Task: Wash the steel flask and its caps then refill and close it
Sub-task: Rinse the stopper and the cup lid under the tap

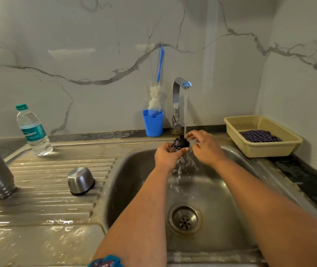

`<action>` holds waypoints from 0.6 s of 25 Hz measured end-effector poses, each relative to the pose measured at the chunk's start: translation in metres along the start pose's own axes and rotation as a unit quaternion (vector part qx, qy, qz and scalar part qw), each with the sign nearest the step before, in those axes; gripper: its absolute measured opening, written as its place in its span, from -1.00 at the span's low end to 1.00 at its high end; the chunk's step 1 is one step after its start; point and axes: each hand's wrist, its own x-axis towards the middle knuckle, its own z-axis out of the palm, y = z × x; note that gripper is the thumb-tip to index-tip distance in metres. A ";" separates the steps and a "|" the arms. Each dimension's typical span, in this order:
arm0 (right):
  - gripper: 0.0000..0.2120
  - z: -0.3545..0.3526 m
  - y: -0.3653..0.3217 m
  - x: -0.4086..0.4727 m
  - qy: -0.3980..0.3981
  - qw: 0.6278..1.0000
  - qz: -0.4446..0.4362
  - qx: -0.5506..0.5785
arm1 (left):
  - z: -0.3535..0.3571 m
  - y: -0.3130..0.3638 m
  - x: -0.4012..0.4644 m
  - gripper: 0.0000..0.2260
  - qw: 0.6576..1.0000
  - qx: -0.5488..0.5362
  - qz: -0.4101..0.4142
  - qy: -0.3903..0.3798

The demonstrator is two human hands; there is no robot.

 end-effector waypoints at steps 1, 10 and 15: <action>-0.71 0.000 0.001 -0.001 -0.006 1.000 -0.006 0.004 | 0.000 0.000 0.000 -0.64 1.000 0.007 0.003 -0.007; -0.81 -0.005 -0.006 0.001 -0.003 0.995 0.080 0.061 | 0.000 -0.002 -0.004 -0.59 0.999 -0.010 0.022 -0.025; -0.76 0.002 -0.002 0.000 -0.069 0.929 0.194 0.308 | 0.001 -0.001 -0.002 -0.58 0.997 -0.052 0.003 -0.060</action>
